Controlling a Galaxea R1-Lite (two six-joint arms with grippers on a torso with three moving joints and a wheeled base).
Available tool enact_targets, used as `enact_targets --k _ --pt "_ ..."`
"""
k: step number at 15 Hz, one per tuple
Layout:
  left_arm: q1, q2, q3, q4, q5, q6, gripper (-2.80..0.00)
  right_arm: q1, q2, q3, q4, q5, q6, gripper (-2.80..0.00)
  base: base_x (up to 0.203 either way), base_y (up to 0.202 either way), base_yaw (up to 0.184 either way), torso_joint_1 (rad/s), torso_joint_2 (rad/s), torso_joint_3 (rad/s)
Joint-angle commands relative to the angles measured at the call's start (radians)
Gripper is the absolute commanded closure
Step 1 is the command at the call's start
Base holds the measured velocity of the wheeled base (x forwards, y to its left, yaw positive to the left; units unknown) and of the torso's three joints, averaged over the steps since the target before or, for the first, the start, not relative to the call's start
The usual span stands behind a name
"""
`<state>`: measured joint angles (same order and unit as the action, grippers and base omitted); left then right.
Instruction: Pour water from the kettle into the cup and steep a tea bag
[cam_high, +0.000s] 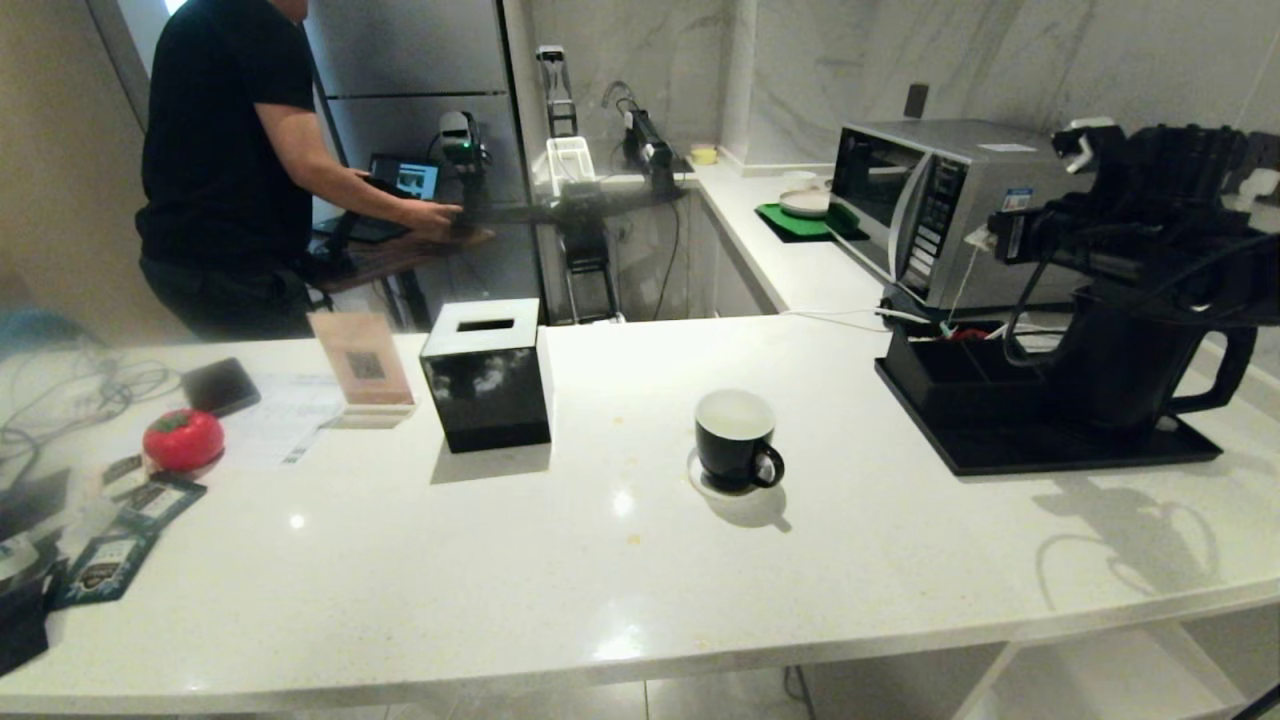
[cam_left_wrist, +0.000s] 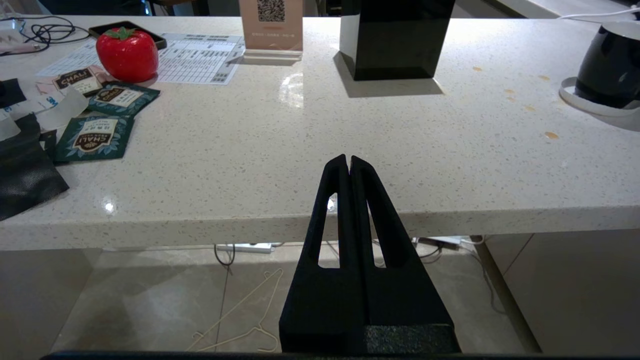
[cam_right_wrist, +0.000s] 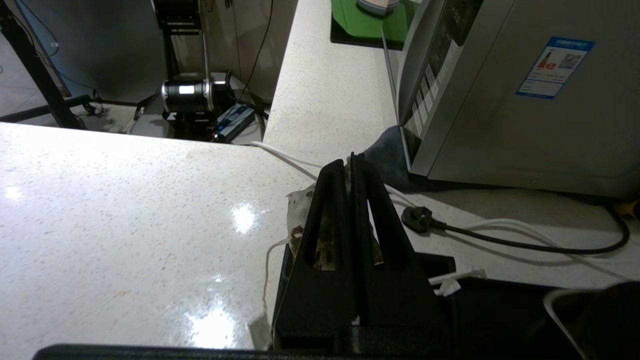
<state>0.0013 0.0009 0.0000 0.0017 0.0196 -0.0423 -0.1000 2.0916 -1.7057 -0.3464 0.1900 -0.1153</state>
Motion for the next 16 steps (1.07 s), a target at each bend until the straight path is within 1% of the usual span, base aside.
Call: enact_targets --k 1,5,10,13,16 --pt "0.0 0.001 0.0 0.0 0.0 -0.001 0.0 0.0 -0.093 0.064 -0.005 0.002 -0.001 0.0 0.0 0.0 0.0 0.0 0.0 0.0" --pt "0.0 0.001 0.0 0.0 0.0 -0.001 0.0 0.002 -0.245 0.245 -0.045 0.002 0.0 0.0 0.0 0.0 0.0 0.0 0.0 0.0" --pt "0.0 0.001 0.0 0.0 0.0 -0.001 0.0 0.019 -0.42 0.421 -0.088 0.002 -0.004 0.0 0.0 0.0 0.0 0.0 0.0 0.0" --pt "0.0 0.001 0.0 0.0 0.0 -0.001 0.0 0.036 -0.506 0.48 -0.095 0.0 -0.006 0.0 0.0 0.0 0.0 0.0 0.0 0.0" --pt "0.0 0.001 0.0 0.0 0.0 -0.001 0.0 0.082 -0.565 0.501 -0.092 0.0 -0.009 0.0 0.0 0.0 0.0 0.0 0.0 0.0"
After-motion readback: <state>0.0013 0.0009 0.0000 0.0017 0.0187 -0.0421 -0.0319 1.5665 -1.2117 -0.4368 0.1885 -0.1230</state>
